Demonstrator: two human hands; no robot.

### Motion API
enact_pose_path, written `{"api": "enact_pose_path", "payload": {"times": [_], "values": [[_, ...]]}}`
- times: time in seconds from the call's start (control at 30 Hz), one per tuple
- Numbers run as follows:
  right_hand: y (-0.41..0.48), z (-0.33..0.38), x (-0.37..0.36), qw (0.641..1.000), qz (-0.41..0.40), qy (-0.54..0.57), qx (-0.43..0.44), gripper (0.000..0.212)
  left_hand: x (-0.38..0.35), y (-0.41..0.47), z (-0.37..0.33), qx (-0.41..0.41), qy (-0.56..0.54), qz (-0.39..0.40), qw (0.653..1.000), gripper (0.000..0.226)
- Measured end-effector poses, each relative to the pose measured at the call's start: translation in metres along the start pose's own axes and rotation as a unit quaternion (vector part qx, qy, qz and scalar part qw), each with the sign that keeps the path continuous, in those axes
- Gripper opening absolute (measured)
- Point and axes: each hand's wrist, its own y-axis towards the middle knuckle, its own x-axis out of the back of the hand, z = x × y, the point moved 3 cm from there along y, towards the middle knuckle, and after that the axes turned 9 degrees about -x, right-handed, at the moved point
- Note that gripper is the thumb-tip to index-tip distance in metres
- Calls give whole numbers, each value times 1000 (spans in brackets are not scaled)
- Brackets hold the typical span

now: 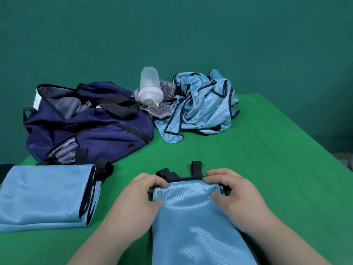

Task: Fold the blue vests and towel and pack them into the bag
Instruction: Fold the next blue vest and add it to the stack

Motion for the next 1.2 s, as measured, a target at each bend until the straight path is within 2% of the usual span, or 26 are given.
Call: {"api": "enact_pose_path", "payload": {"times": [0.2,0.37,0.57,0.7,0.8,1.03,1.2], "values": [[-26,10,1,1000,-11,8,14,38,-9,-24,-23,-13,-49,-56,997,26],[-23,20,10,997,-52,24,57,32,-18,-30,-23,-27,-37,-52,998,25],[-7,10,7,999,-22,-20,-33,19,-16,-30,-28,-74,17,-49,996,24],[-1,16,6,994,-7,-113,-4,12,-21,-25,-38,-167,78,-18,983,25],[0,19,6,993,-16,-120,14,16,-34,-19,-39,-206,109,18,972,33],[-5,27,5,979,-27,-156,132,12,-47,-10,-32,-206,149,15,967,33],[-10,24,5,982,-20,-126,141,28,-49,-9,-28,-205,128,-1,970,28]]}}
